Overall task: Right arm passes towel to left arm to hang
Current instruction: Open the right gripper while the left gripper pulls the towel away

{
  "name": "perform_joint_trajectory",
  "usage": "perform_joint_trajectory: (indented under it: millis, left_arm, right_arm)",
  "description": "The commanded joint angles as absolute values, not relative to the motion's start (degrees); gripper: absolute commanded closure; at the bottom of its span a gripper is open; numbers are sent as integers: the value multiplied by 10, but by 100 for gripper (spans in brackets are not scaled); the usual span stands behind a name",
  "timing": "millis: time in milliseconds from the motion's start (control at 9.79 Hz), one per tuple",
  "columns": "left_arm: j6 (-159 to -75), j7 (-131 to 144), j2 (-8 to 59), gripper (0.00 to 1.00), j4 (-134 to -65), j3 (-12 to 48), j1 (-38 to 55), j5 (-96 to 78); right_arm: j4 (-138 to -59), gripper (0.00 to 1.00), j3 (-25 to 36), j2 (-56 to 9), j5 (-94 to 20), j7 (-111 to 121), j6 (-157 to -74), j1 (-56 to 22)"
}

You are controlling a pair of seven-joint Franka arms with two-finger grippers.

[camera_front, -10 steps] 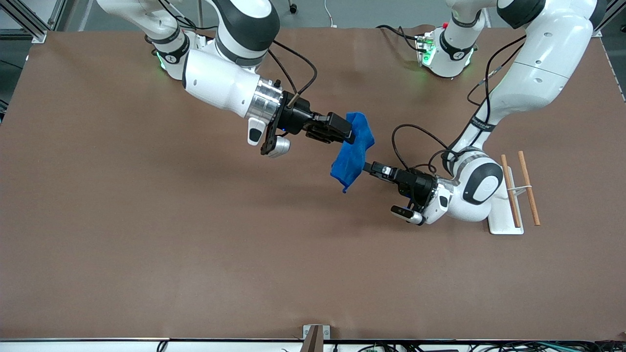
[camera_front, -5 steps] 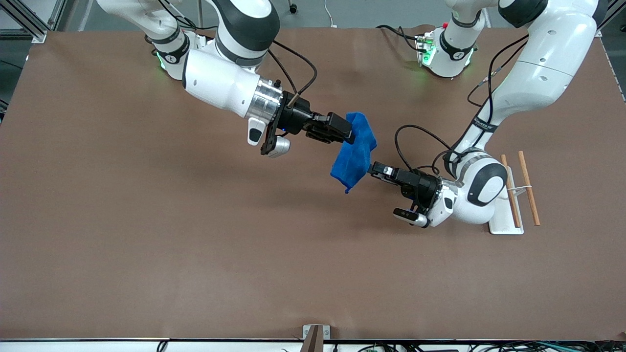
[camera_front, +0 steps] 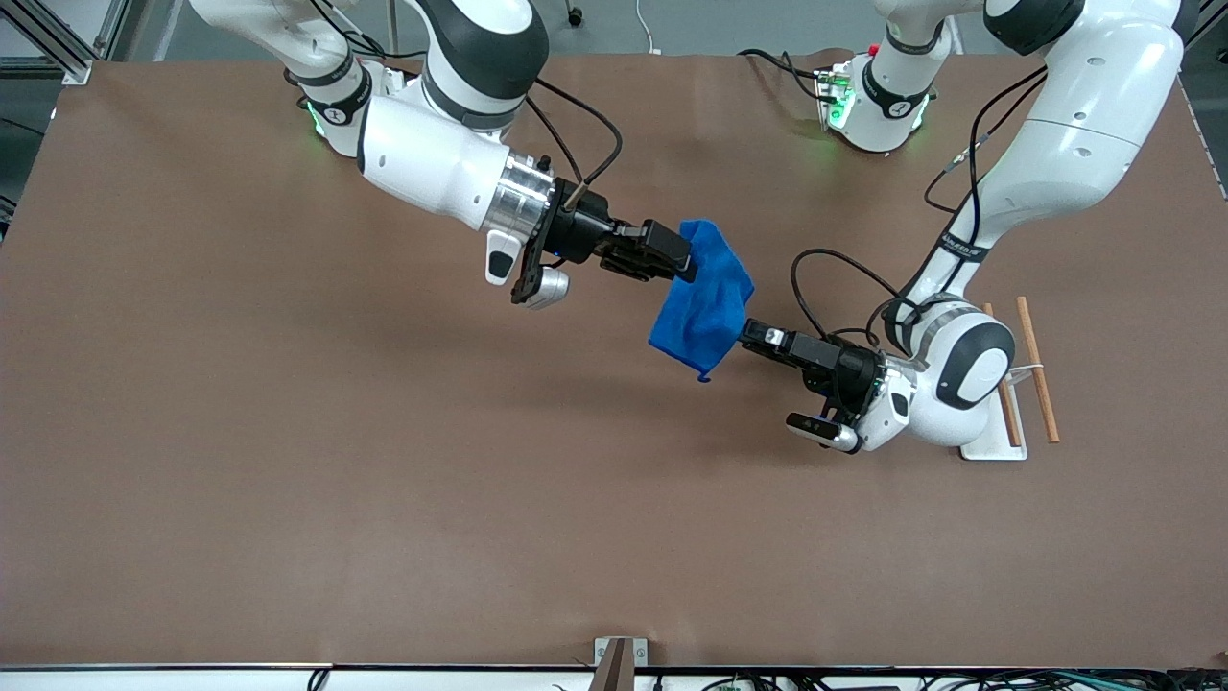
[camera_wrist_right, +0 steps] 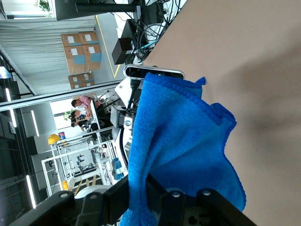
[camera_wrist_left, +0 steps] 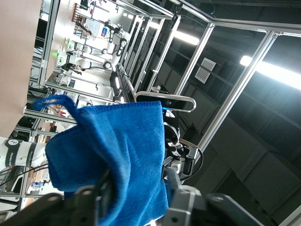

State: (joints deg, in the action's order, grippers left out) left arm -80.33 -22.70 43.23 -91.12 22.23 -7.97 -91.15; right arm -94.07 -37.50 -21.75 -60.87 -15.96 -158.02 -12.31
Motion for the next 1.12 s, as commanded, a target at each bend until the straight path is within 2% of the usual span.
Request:
perform_joint_trajectory:
  millis: [0, 102, 409, 511, 613, 715, 920, 1022]
  left_arm:
    - [-806, -229, 438, 84, -919, 223, -82, -915]
    - [-806, -229, 436, 100, -920, 223, -82, -916]
    - [-811, -191, 421, 100, -905, 220, -83, -915]
    - [-828, -162, 409, 100, -893, 212, -83, -907]
    - [-848, -120, 396, 100, -880, 201, -83, -897]
    - [-858, -75, 388, 100, -860, 193, -83, -876]
    - [-883, 19, 363, 100, -829, 171, -83, -807]
    - [-893, 55, 346, 100, -828, 155, -83, -765]
  right_arm:
    - [-929, 100, -382, -225, -621, -162, -1587, -123]
    - [-929, 100, -381, -225, -621, -162, -1587, -123]
    - [-929, 100, -382, -225, -621, -162, -1586, -122]
    - [-929, 96, -382, -225, -623, -165, -1586, -122]
    - [-932, 18, -381, -225, -618, -182, -1585, -122]
    - [-943, 0, -381, -223, -614, -180, -1581, -115]
    - [-968, 0, -375, -217, -566, -179, -1562, -81]
    - [-984, 0, -375, -210, -503, -180, -1529, -47]
